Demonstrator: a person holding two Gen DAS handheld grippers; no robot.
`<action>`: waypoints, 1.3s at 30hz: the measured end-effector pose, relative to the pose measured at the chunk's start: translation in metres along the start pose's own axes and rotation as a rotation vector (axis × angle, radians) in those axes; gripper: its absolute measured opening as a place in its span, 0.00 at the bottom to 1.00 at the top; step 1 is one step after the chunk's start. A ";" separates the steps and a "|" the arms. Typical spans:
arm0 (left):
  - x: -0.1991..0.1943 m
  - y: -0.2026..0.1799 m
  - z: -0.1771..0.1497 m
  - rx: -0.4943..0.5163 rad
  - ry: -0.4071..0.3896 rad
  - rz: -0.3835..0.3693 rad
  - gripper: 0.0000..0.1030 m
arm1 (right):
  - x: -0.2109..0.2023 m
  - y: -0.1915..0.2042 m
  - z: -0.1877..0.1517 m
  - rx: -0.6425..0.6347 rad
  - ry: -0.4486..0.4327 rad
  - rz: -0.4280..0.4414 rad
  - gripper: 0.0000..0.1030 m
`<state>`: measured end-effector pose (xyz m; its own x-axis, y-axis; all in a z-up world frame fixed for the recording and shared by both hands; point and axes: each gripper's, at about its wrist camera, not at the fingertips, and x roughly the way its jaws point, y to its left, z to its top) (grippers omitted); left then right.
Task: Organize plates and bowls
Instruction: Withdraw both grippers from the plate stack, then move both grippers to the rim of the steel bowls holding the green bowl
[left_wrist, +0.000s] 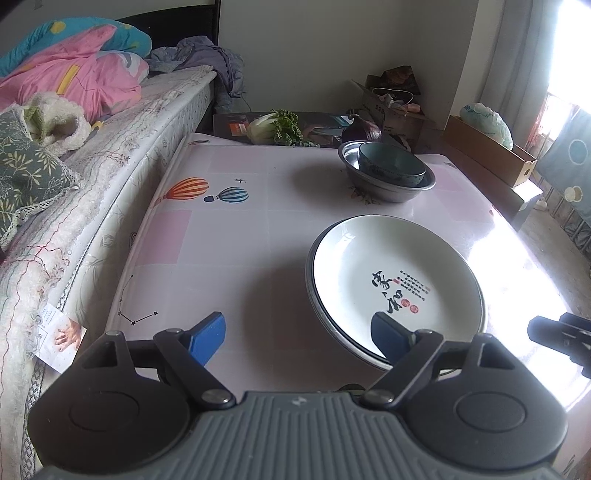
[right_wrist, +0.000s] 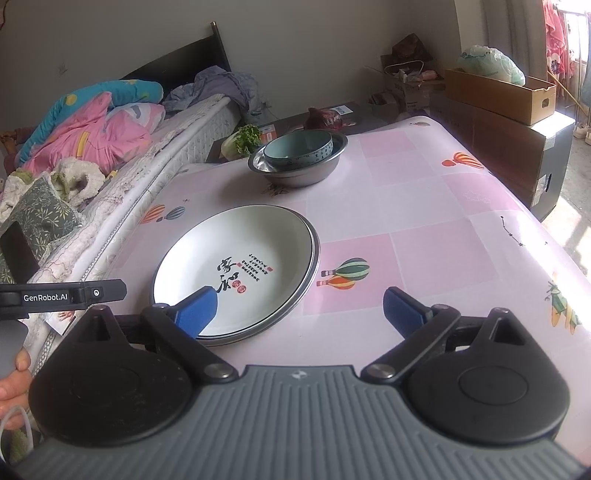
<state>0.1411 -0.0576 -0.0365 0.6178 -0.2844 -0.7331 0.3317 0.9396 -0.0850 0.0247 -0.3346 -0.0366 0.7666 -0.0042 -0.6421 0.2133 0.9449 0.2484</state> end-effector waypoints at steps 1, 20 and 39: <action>0.001 0.000 0.000 0.002 0.001 0.001 0.85 | 0.000 0.001 0.000 -0.001 0.001 0.000 0.96; 0.011 0.004 0.007 -0.006 0.010 0.010 0.85 | 0.016 0.003 0.011 -0.012 0.019 0.021 0.98; 0.038 -0.001 0.064 -0.002 -0.039 -0.032 0.85 | 0.035 -0.017 0.073 -0.014 -0.014 0.048 0.98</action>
<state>0.2094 -0.0819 -0.0211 0.6344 -0.3214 -0.7030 0.3504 0.9302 -0.1090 0.0921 -0.3746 -0.0096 0.7845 0.0366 -0.6191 0.1676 0.9486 0.2685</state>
